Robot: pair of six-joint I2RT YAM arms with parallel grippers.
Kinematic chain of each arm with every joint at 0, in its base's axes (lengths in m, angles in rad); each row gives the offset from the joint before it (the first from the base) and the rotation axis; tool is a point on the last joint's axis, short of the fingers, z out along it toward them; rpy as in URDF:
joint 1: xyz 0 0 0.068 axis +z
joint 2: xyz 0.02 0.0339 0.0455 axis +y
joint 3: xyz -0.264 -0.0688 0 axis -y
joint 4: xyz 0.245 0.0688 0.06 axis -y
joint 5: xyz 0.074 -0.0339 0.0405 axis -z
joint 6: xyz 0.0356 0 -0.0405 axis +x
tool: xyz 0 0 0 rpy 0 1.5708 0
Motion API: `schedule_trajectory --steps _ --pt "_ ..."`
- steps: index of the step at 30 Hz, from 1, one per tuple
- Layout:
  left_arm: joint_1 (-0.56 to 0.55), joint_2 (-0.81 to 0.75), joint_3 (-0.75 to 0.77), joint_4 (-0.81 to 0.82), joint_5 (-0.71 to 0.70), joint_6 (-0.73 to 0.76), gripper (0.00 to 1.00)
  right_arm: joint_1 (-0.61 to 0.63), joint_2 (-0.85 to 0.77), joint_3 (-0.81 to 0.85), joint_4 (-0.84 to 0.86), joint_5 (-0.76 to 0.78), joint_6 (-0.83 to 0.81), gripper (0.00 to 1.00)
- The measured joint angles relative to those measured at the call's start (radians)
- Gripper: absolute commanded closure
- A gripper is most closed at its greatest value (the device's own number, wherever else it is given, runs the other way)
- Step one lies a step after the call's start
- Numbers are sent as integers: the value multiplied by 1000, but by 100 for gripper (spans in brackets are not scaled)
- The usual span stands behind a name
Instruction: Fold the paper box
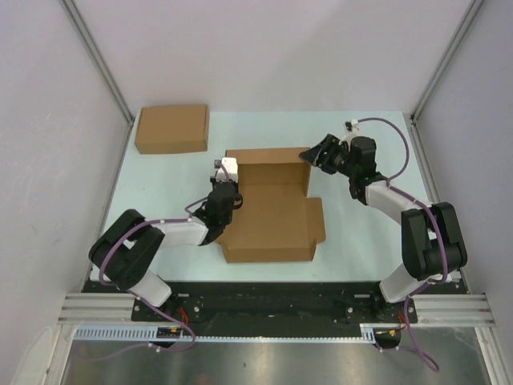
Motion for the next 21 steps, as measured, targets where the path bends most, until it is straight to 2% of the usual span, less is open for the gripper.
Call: schedule_trajectory --steps 1,4,10,14,15,17,21 --pt "0 -3 0 -6 0 5 68 2 2 3 0 4 -4 45" --pt "0 -22 0 -27 10 22 55 15 4 6 2 16 -18 48" --pt "0 -122 0 -48 40 44 44 35 4 12 2 37 -38 47" --pt "0 -214 0 -69 57 53 41 36 4 13 2 43 -43 45" --pt "0 -238 0 -76 61 53 34 36 4 14 2 43 -43 44" --pt "0 -295 0 -97 68 53 24 36 4 14 0 45 -44 44" --pt "15 -437 -24 -127 88 -16 23 37 4 15 -1 50 -44 43"
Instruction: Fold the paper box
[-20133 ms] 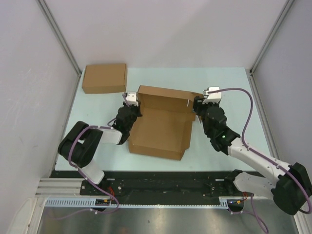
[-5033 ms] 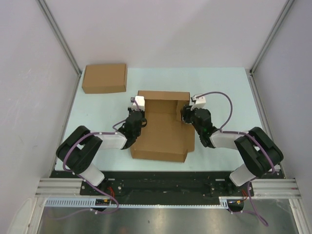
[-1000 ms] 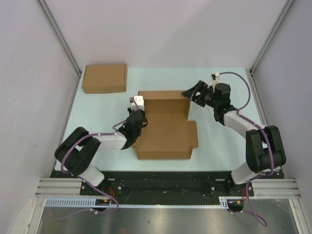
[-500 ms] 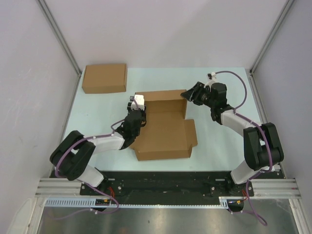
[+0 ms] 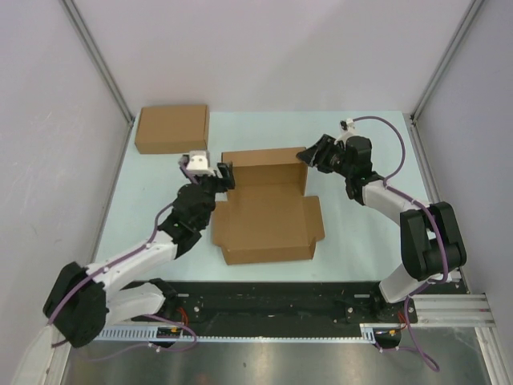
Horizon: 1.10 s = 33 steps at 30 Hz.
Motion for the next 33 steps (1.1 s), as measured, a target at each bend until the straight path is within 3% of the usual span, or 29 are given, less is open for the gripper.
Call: schedule_trajectory --steps 4,9,16,19,25,30,33 --pt "130 -68 12 -78 119 -163 20 1 0 4 -7 2 -1 42" --pt "284 27 55 -185 267 -340 19 2 0 5 -10 2 -1 41" --pt "317 153 55 -170 441 -485 19 3 0 5 -14 5 -3 40" --pt "320 191 56 -118 500 -532 24 3 0 5 -15 5 -4 40" --pt "323 251 78 -63 573 -592 45 6 0 5 -15 8 -4 41" --pt "335 274 79 -19 576 -624 70 10 0 5 -17 13 0 43" --pt "339 287 77 11 571 -649 76 14 0 5 -19 24 8 44"
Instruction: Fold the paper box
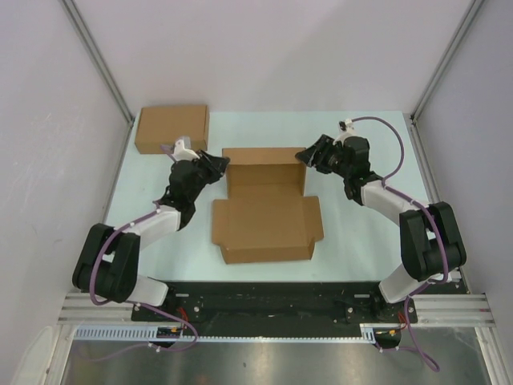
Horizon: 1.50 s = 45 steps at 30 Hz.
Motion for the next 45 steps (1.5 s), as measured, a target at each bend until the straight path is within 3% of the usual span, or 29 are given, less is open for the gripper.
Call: schedule_trajectory --steps 10,23,25,26,29,32,37,45 --pt "2 34 -6 69 -21 -66 75 33 -1 0 6 101 49 46" --pt "-3 42 -20 106 -50 -80 74 89 -5 0 4 256 105 71" --pt "-4 44 -20 110 -51 -80 73 93 -5 0 4 270 108 66" --pt "-4 45 -20 113 -52 -80 73 95 -5 0 4 274 109 49" --pt "-4 46 -20 114 -55 -86 73 100 -7 0 4 288 115 24" --pt "-6 47 -20 112 -53 -85 72 106 -14 0 -20 279 118 15" --pt "-12 47 -20 109 -37 -77 72 68 -27 0 -57 210 116 14" --pt "-32 47 -20 108 8 -76 71 -4 -31 15 -102 116 96 29"
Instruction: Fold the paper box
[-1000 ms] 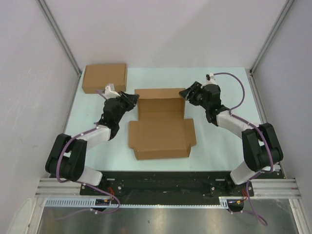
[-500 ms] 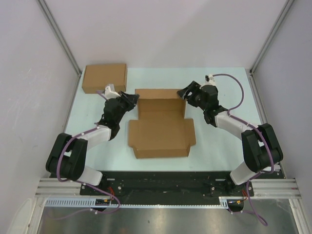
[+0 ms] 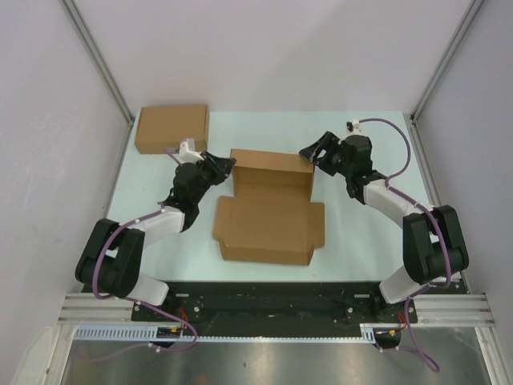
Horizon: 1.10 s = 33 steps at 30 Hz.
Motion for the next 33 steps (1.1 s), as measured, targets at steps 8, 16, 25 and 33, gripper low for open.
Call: schedule_trajectory --steps 8,16,25,33 --pt "0 1 0 0 21 0 67 -1 -14 10 -38 -10 -34 25" --pt "0 1 3 -8 26 0 53 -21 -90 19 -130 18 -59 7" --pt "0 1 16 -40 34 0 52 -48 -164 97 -263 37 -80 22" --pt "1 1 16 -41 42 0 52 -4 -163 104 -349 12 -90 26"
